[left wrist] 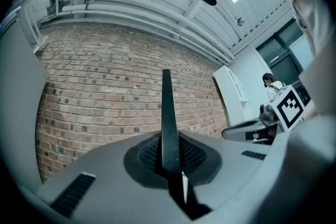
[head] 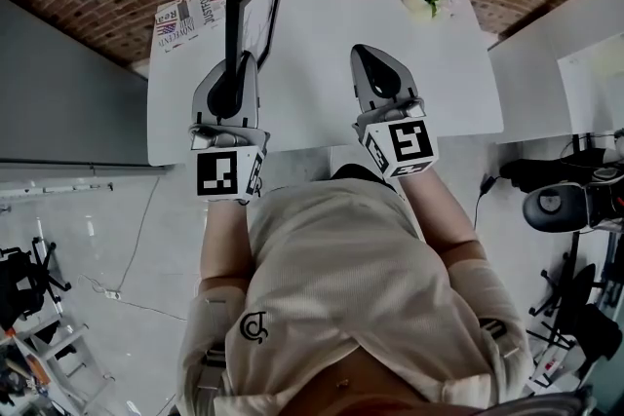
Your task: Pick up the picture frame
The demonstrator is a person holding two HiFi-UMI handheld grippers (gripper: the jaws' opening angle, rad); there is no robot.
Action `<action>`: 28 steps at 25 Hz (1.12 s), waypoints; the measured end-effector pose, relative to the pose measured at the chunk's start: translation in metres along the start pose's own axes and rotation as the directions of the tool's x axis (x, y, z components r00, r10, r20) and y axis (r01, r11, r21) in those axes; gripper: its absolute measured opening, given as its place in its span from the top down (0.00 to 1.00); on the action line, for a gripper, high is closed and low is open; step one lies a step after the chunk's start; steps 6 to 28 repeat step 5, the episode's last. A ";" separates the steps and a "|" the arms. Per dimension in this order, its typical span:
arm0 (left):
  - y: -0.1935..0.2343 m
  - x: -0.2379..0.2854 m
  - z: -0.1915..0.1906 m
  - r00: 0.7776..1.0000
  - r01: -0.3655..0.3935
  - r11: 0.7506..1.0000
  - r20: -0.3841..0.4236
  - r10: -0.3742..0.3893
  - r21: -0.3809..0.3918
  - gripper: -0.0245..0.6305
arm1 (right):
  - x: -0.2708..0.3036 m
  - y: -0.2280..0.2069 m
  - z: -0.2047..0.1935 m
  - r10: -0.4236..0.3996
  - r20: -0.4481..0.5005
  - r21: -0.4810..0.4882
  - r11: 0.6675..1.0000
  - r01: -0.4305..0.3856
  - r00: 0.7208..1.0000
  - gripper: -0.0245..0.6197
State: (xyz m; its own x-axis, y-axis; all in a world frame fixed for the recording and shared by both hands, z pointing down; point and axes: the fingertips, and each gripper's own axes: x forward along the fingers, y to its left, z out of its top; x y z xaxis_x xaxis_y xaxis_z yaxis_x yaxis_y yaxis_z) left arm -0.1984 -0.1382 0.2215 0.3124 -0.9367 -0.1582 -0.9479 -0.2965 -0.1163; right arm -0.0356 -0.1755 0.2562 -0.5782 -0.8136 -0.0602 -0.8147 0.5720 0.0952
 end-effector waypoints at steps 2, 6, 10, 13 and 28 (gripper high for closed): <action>-0.002 -0.002 -0.003 1.000 -0.002 1.000 -0.011 0.002 -0.001 0.92 | -0.003 0.001 -0.004 -0.002 -0.006 -0.001 1.000 0.002 1.000 0.95; -0.006 -0.005 -0.009 1.000 -0.005 1.000 -0.025 0.005 -0.003 0.92 | -0.008 0.003 -0.009 -0.001 -0.013 0.013 1.000 0.002 1.000 0.95; -0.006 -0.005 -0.009 1.000 -0.005 1.000 -0.025 0.005 -0.003 0.92 | -0.008 0.003 -0.009 -0.001 -0.013 0.013 1.000 0.002 1.000 0.95; -0.006 -0.005 -0.009 1.000 -0.005 1.000 -0.025 0.005 -0.003 0.92 | -0.008 0.003 -0.009 -0.001 -0.013 0.013 1.000 0.002 1.000 0.95; -0.006 -0.005 -0.009 1.000 -0.005 1.000 -0.025 0.005 -0.003 0.92 | -0.008 0.003 -0.009 -0.001 -0.013 0.013 1.000 0.002 1.000 0.95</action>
